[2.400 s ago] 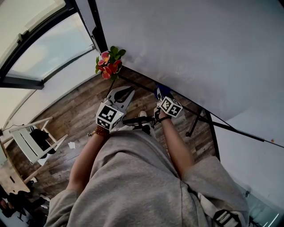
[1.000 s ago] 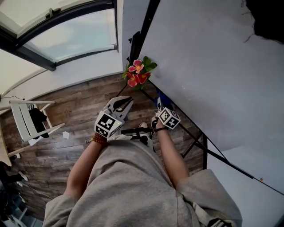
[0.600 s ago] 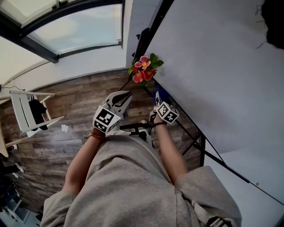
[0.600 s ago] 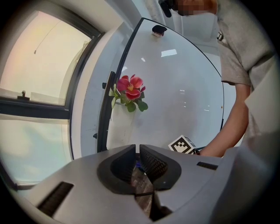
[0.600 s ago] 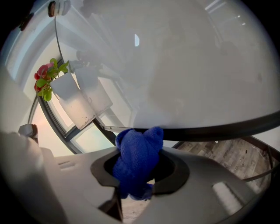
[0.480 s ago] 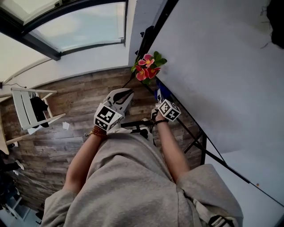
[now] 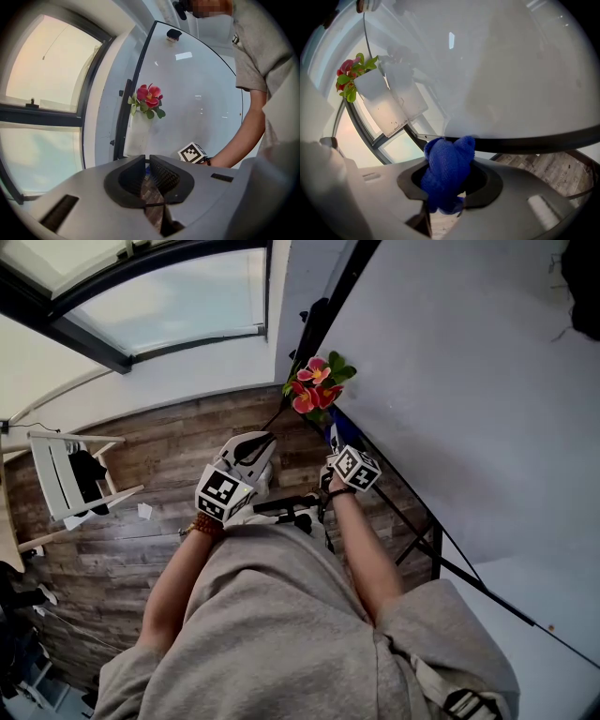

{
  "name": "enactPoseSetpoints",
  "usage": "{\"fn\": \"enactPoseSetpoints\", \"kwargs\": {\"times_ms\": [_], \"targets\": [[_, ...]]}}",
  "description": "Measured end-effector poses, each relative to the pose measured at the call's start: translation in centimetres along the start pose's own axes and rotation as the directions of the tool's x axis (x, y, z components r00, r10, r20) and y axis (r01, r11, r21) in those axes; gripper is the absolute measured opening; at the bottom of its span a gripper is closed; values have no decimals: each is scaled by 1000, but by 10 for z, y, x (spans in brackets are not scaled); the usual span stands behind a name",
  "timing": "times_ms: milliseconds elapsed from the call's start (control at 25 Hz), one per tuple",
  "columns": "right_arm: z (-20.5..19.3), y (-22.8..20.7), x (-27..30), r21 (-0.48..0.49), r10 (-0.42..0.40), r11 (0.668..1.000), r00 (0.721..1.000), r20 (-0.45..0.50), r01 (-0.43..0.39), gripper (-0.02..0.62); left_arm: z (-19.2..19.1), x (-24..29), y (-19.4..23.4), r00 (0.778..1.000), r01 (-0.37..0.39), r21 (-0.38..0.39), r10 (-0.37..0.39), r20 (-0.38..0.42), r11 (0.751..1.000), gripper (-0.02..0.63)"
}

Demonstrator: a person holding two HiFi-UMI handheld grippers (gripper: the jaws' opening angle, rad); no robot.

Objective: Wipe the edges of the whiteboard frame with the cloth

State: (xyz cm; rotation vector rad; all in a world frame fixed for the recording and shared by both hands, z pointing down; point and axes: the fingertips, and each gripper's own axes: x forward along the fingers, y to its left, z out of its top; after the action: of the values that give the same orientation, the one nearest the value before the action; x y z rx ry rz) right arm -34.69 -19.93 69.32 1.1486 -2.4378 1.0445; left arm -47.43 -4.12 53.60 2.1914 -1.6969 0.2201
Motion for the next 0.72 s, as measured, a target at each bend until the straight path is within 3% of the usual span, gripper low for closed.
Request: {"fn": "enactPoseSetpoints", "kwargs": {"times_ms": [720], "targets": [[-4, 36, 32, -41, 42, 998, 999, 1, -41, 147, -7, -16, 32, 1000, -8, -3, 8, -20, 1000, 34]]}}
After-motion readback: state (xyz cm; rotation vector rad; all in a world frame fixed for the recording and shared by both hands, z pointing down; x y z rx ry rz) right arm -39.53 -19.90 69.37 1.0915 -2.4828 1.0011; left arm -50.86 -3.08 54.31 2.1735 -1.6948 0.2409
